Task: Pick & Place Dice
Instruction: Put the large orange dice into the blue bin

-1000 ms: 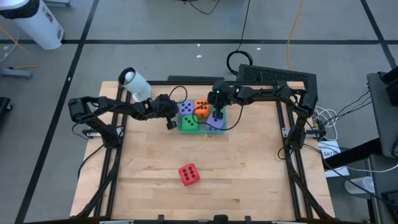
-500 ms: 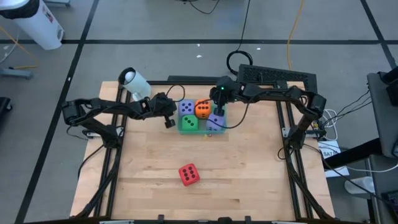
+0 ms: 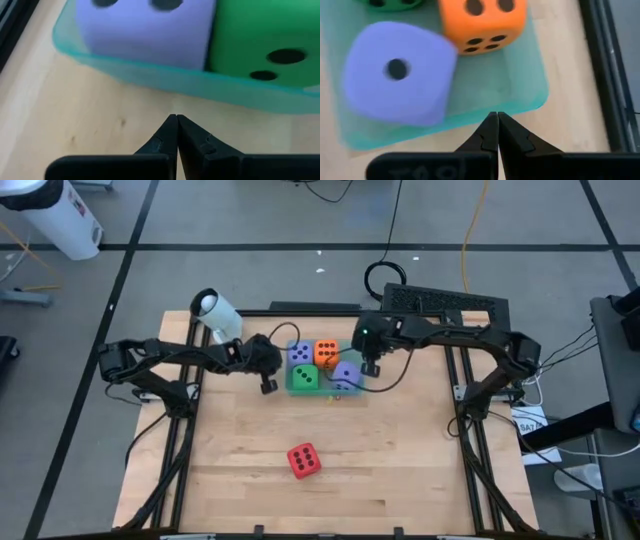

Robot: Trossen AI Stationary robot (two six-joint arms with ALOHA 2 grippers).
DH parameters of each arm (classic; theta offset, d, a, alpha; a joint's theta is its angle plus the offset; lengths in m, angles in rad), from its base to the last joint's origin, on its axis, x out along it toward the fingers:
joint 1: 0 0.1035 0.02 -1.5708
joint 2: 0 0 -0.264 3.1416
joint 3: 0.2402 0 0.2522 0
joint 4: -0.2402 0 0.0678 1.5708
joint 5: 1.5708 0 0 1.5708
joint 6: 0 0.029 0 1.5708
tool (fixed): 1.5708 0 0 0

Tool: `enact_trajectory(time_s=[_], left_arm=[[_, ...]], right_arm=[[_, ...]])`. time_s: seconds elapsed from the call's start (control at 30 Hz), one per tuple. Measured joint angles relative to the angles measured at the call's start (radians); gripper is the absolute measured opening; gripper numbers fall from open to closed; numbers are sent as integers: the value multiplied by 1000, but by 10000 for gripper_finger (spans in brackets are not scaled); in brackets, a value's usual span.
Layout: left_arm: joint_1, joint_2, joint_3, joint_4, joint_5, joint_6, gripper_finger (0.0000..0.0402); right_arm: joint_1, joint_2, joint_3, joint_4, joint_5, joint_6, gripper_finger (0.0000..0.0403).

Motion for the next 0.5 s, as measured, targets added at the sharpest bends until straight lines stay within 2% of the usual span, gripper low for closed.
enact_trajectory(time_s=[0.27, 0.5], left_arm=[[-23, 0, 0, 28, 9, 1, 19], [-25, 0, 0, 44, 9, 3, 19]], right_arm=[[77, 9, 0, -70, 0, 50, 0], [97, 34, 0, -108, -5, 52, 0]])
